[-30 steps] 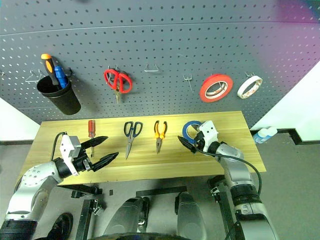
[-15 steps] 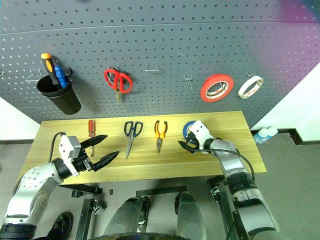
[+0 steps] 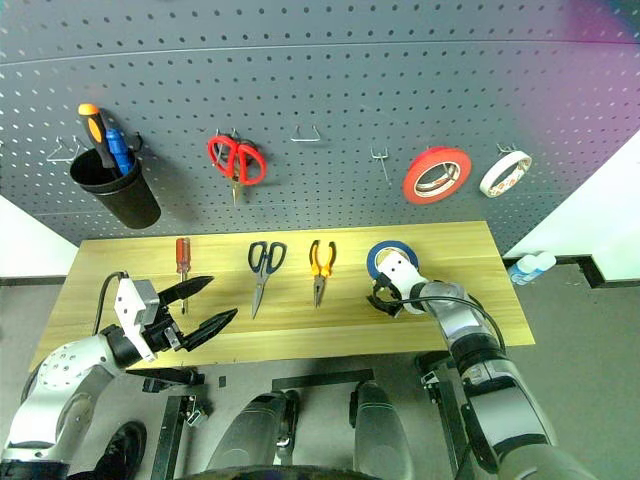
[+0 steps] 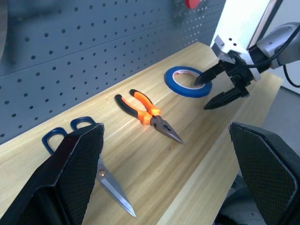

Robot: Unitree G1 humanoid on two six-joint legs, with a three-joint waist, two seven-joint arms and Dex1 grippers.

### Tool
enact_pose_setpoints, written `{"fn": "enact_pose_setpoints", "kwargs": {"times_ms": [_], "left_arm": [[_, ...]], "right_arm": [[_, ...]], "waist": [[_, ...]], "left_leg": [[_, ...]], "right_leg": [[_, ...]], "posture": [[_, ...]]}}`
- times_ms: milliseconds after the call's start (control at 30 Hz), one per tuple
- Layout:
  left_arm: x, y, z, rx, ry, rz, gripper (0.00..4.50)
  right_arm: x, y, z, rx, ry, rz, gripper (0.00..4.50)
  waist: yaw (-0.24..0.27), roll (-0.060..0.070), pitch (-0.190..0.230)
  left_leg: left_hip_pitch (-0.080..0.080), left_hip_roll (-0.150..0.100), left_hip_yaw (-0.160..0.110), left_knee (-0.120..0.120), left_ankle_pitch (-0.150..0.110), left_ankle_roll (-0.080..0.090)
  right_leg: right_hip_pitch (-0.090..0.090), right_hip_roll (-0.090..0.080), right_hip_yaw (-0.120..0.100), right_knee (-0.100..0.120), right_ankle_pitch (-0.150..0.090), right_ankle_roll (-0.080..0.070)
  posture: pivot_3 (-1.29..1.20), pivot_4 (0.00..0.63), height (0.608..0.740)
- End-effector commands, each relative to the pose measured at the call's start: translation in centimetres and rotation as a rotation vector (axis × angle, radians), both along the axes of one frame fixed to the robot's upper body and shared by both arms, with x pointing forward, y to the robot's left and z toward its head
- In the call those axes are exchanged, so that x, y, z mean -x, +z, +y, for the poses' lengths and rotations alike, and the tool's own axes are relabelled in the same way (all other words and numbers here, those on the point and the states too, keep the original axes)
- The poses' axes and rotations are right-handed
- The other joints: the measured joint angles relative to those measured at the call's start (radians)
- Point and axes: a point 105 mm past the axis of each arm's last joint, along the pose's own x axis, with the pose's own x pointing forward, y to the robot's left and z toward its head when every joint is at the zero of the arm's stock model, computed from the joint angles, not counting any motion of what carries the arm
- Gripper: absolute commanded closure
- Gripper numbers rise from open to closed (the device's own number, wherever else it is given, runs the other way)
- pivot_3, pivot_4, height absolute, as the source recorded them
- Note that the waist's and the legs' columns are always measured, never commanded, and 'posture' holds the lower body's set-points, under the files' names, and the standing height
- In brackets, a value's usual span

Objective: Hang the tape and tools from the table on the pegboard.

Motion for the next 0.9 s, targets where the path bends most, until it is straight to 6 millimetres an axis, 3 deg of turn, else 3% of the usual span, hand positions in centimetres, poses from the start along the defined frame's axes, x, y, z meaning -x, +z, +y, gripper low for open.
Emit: {"fn": "enact_pose_setpoints", "kwargs": {"times_ms": [33, 233, 267, 333, 600, 667, 900], "left_arm": [[0.3, 1.4, -0.1, 0.018, -0.006, -0.064, 0.05], [0.4, 1.5, 0.0, 0.012, -0.006, -0.069, 0.05], [0.4, 1.5, 0.0, 0.011, -0.005, -0.069, 0.02], [0.4, 1.6, 0.0, 0.013, -0.005, -0.07, 0.0], [0.3, 1.6, -0.1, 0.009, -0.009, -0.074, 0.0], [0.3, 1.6, 0.0, 0.012, -0.007, -0.075, 0.0], [0.2, 1.7, 0.1, 0.039, -0.007, -0.068, 0.0]], "right_arm": [[-0.8, 0.8, -0.7, 0.024, -0.009, -0.038, 0.0], [-0.2, -0.7, -1.6, 0.097, -0.005, 0.017, 0.0], [-0.1, -0.9, -1.8, 0.104, -0.007, 0.027, 0.18], [0.5, -1.4, -2.0, 0.138, 0.021, 0.052, 0.6], [0.4, -1.3, -2.0, 0.126, 0.006, 0.044, 3.33], [0.4, -1.3, -2.0, 0.119, 0.01, 0.043, 3.83], [0.4, -1.1, -2.0, 0.082, -0.01, 0.037, 3.83]], "waist": [[0.0, 0.0, 0.0], [0.0, 0.0, 0.0], [0.0, 0.0, 0.0], [0.0, 0.0, 0.0], [0.001, 0.0, 0.0], [0.001, 0.0, 0.0], [0.002, 0.0, 0.0]], "left_leg": [[0.0, 0.0, 0.0, 0.0, 0.0, 0.0], [-0.001, 0.0, 0.0, 0.0, 0.0, 0.0], [-0.001, 0.0, 0.0, 0.0, 0.0, 0.0], [-0.001, 0.0, 0.0, 0.0, 0.0, 0.0], [-0.001, 0.0, 0.0, 0.001, 0.0, 0.0], [-0.001, 0.0, 0.0, 0.001, 0.0, 0.0], [-0.001, 0.0, -0.001, 0.001, 0.0, 0.0]], "right_leg": [[0.0, 0.0, 0.0, 0.0, 0.0, 0.0], [-0.001, 0.0, 0.0, -0.001, 0.0, 0.0], [-0.001, 0.0, 0.0, -0.001, 0.0, 0.0], [-0.001, 0.0, 0.0, -0.001, 0.0, -0.001], [0.0, 0.0, 0.0, -0.001, 0.0, 0.0], [0.0, 0.0, 0.0, -0.001, 0.0, 0.0], [0.0, 0.0, 0.0, -0.002, 0.0, 0.0]], "posture": [[0.07, 0.233, 0.74], [0.07, 0.238, 0.74], [0.07, 0.238, 0.74], [0.07, 0.241, 0.74], [0.07, 0.246, 0.74], [0.07, 0.246, 0.74], [0.06, 0.244, 0.74]]}}
